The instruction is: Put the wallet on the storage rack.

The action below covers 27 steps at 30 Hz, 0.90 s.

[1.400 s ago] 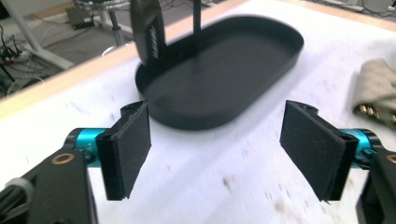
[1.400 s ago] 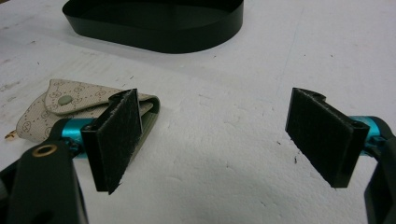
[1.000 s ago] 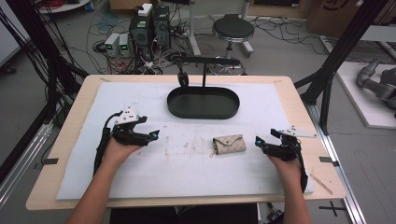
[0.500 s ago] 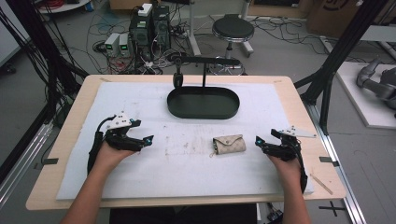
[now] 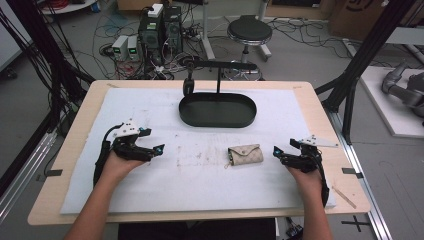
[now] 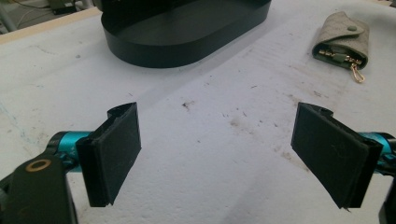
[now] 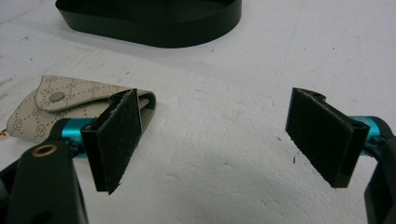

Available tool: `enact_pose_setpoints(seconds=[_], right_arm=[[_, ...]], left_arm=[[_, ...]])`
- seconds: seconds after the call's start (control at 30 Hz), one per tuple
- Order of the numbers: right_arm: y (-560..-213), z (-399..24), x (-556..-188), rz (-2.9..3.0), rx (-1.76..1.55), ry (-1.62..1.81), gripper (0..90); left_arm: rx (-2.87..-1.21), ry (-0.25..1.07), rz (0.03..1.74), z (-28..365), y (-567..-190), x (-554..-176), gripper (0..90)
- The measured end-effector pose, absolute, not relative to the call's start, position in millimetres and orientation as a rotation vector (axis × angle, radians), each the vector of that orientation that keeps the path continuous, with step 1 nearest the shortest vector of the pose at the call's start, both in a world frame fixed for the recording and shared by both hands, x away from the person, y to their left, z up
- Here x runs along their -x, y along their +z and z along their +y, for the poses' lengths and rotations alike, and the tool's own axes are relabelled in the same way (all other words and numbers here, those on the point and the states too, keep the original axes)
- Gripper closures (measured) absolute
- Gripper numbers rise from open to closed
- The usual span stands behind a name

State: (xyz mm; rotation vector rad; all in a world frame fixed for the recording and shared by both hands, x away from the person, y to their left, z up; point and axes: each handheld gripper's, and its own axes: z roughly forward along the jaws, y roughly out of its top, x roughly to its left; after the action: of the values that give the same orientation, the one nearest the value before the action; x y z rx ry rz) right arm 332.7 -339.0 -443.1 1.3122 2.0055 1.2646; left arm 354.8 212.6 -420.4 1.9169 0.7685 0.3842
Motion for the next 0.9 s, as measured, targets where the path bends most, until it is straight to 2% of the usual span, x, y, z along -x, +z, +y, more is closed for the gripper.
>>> enact_pose_setpoints(seconds=[0.47, 0.9], right_arm=[[-444, -345, -329, 2.009, -1.321, 1.260, 18.9], [-444, -352, -326, 1.993, -1.331, 1.282, 18.9]], left_arm=[[-1.920, 0.337, 0.732, 189, -417, -359, 15.8], [-1.988, 0.249, 0.580, 107, -407, -379, 15.6]])
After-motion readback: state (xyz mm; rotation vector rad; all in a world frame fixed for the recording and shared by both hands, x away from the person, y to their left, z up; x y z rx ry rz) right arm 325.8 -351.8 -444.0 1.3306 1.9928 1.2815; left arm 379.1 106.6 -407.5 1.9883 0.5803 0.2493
